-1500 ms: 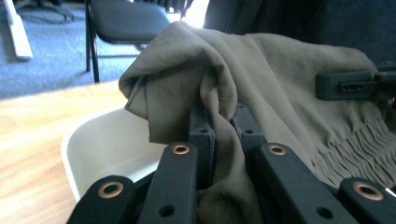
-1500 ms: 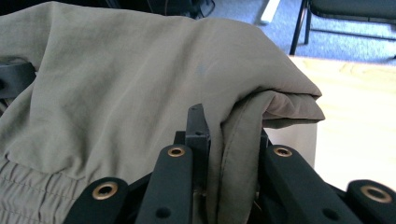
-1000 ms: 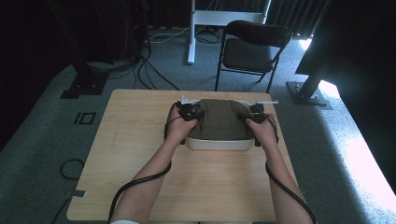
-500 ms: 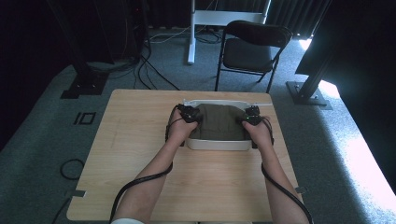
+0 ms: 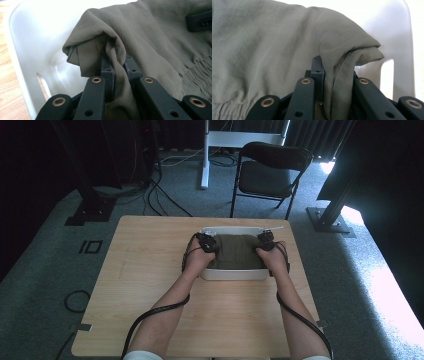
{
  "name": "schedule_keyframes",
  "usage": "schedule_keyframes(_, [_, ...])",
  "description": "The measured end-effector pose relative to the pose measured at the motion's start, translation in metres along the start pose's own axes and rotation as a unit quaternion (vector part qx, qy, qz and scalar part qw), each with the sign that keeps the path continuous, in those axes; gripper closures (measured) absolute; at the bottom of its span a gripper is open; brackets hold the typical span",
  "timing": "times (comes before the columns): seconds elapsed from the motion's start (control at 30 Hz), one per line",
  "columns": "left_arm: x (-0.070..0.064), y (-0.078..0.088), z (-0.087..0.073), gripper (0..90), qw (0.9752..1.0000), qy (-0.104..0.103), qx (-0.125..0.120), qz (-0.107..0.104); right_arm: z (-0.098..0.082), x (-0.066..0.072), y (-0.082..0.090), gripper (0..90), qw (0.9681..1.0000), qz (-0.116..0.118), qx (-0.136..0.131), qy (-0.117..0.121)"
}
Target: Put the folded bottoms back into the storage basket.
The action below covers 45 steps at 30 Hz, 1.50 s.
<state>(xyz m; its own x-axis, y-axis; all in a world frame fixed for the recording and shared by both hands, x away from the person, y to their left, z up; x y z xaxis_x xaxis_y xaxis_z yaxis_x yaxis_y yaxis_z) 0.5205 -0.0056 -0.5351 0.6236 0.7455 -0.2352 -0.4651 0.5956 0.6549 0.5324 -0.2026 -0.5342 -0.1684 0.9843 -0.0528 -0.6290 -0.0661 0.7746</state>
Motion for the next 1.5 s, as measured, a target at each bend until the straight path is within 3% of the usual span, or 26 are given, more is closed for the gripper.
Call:
schedule_keyframes(0.3, [-0.001, -0.001, -0.001, 79.5, 1.0, -0.007, 0.007, -0.001, 0.0, 0.0, -0.003, 75.2, 0.9999, -0.003, 0.016, -0.006])
schedule_keyframes(0.47, [-0.002, -0.001, -0.001, 74.9, 0.9999, -0.002, 0.012, -0.003, -0.001, -0.001, -0.003, 64.4, 0.9999, -0.001, 0.014, -0.007])
schedule_keyframes(0.67, [-0.005, -0.002, -0.002, 59.1, 0.9996, 0.0, 0.027, -0.005, -0.005, 0.004, -0.003, 49.1, 0.9993, 0.006, 0.017, 0.033])
schedule_keyframes(0.77, [-0.007, -0.001, -0.001, 53.2, 0.9994, -0.007, 0.035, -0.001, -0.006, 0.006, -0.002, 43.6, 0.9991, 0.011, 0.012, 0.04])
schedule_keyframes(0.87, [-0.008, 0.0, 0.001, 45.1, 0.9997, 0.003, 0.023, -0.009, -0.005, 0.005, -0.001, 40.1, 0.9995, 0.018, 0.001, 0.026])
schedule_keyframes(1.07, [-0.011, 0.011, 0.008, 35.1, 0.9999, -0.001, -0.004, -0.014, -0.003, 0.009, 0.007, 28.1, 0.9987, 0.043, -0.02, -0.02])
schedule_keyframes(1.1, [-0.01, 0.013, 0.008, 30.7, 0.9999, -0.003, -0.002, -0.013, -0.003, 0.009, 0.008, 27.3, 0.9986, 0.043, -0.024, -0.018])
schedule_keyframes(1.2, [-0.009, 0.018, 0.007, 29.7, 0.9999, -0.004, -0.002, -0.017, -0.002, 0.007, 0.009, 26.1, 0.9985, 0.032, -0.045, 0.0])
schedule_keyframes(1.27, [-0.008, 0.02, 0.007, 29.5, 0.9996, -0.017, -0.01, -0.02, -0.001, 0.009, 0.012, 21.2, 0.9972, 0.043, -0.06, 0.005])
schedule_keyframes(1.4, [-0.006, 0.024, 0.008, 26.1, 0.9992, -0.007, -0.031, -0.023, 0.003, 0.011, 0.017, 19.0, 0.9931, 0.062, -0.099, 0.014])
schedule_keyframes(1.5, [-0.006, 0.028, 0.009, 25.7, 0.9985, -0.008, -0.047, -0.026, 0.0, 0.01, 0.018, 18.3, 0.9931, 0.064, -0.096, 0.023])
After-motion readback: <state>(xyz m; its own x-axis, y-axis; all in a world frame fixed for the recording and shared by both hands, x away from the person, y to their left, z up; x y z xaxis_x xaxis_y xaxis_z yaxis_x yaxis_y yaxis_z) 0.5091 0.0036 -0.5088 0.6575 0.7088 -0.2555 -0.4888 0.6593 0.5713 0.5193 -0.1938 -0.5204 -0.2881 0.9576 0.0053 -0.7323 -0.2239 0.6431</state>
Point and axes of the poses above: each handheld gripper's, and its own axes: y roughly backward along the jaws, z roughly out of its top, x roughly to its left, the point moved 7 cm from there along -y, roughly forward along the jaws, and after that the axes turned 10 degrees about -z, right-handed, at the moved point
